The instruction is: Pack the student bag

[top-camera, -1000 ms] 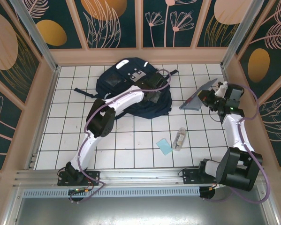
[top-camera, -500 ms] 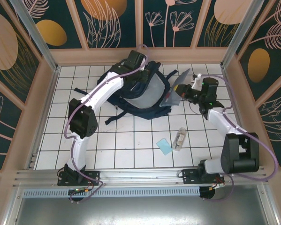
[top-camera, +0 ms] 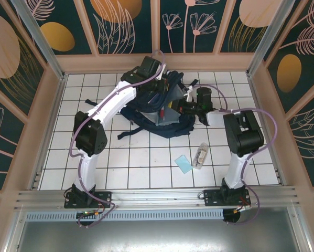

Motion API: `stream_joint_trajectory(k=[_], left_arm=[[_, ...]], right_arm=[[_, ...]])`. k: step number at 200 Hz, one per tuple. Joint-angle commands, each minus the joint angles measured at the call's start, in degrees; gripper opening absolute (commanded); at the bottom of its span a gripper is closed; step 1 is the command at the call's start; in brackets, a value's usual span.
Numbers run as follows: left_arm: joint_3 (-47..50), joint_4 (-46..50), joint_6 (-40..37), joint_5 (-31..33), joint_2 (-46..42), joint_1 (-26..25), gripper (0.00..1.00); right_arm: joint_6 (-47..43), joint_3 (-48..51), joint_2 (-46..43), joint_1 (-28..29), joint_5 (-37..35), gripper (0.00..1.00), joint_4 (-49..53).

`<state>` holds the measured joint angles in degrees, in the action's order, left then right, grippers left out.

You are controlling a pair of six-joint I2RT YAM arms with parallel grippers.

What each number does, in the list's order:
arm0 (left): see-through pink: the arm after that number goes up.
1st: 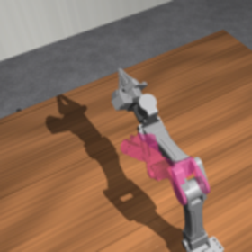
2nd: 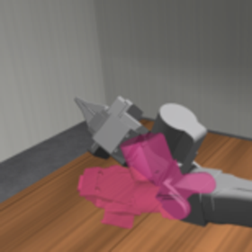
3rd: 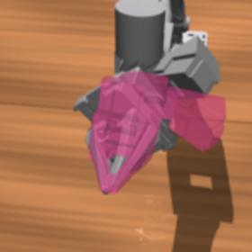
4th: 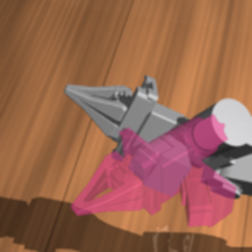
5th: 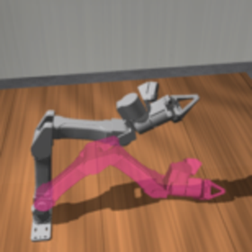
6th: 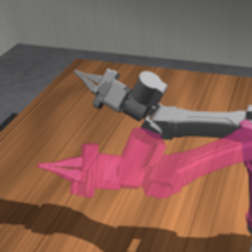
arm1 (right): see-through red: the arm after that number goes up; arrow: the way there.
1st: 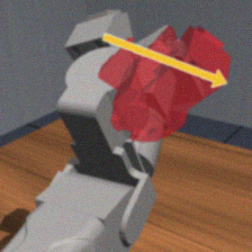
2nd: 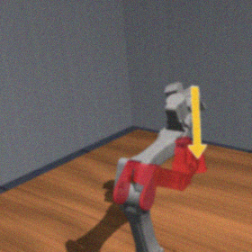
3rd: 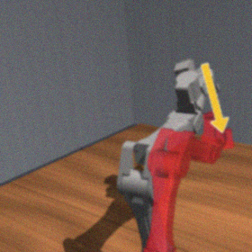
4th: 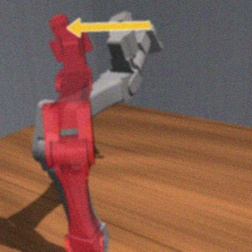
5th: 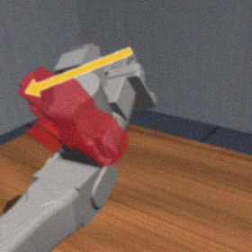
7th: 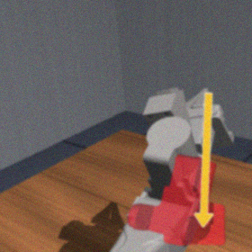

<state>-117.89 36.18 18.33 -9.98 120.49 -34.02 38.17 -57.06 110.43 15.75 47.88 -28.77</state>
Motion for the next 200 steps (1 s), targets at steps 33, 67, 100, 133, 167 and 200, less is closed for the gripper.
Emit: stream_joint_trajectory(k=[33, 67, 100, 133, 167, 200], left_arm=[[1.7, -10.7, 4.4, -9.2, -8.1, -0.2, 0.0], [4.0, -13.2, 7.3, -14.0, -9.1, -0.2, 0.0], [7.1, -16.4, 8.8, -13.9, -9.5, -0.2, 0.0], [6.9, -17.9, 9.1, -10.7, -7.7, -0.3, 0.0], [7.2, -21.1, 10.6, -6.6, -6.1, 0.2, 0.0], [7.4, -25.8, 13.9, -4.9, -3.9, 0.3, 0.0]], right_arm=[[6.4, -8.2, 9.4, -1.2, -6.8, 0.0, 6.6], [10.6, -18.1, 13.0, 2.7, -11.4, 0.0, 7.0], [20.0, -27.2, 20.4, 7.6, -10.5, 0.0, 1.7], [27.1, -27.1, 23.8, 10.8, -7.5, 0.08, -5.9], [23.4, -12.3, 13.3, 6.2, -9.2, 0.61, -7.1], [13.3, 1.6, -4.5, 2.8, -13.3, 0.67, 3.0]])
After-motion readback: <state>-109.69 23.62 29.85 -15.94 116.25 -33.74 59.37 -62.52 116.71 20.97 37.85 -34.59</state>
